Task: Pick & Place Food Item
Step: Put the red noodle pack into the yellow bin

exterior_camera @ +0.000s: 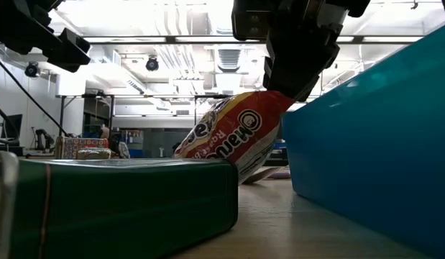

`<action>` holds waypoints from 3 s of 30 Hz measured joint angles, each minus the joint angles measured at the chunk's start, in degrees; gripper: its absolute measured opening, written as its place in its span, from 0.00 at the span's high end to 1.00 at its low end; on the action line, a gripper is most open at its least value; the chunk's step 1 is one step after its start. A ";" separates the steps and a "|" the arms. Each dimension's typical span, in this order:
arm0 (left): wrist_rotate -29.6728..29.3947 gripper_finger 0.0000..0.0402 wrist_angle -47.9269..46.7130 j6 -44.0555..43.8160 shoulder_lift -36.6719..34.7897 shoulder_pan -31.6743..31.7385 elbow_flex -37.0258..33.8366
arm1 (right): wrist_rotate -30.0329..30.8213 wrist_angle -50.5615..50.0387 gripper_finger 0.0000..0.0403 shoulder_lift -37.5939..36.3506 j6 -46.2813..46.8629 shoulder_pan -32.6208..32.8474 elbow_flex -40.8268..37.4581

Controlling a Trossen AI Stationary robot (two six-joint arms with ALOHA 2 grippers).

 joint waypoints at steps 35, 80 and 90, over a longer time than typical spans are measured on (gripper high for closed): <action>-0.01 0.40 -0.22 0.00 0.02 -0.01 0.00 | 24.51 -31.94 0.97 -1.09 9.53 6.76 16.09; 0.00 0.40 -0.37 0.00 0.00 0.00 0.00 | 35.00 -61.53 0.97 -3.29 31.34 38.48 35.31; 0.00 0.40 -0.42 0.00 0.00 0.00 0.00 | 16.90 -61.54 0.97 -5.48 45.43 43.48 30.45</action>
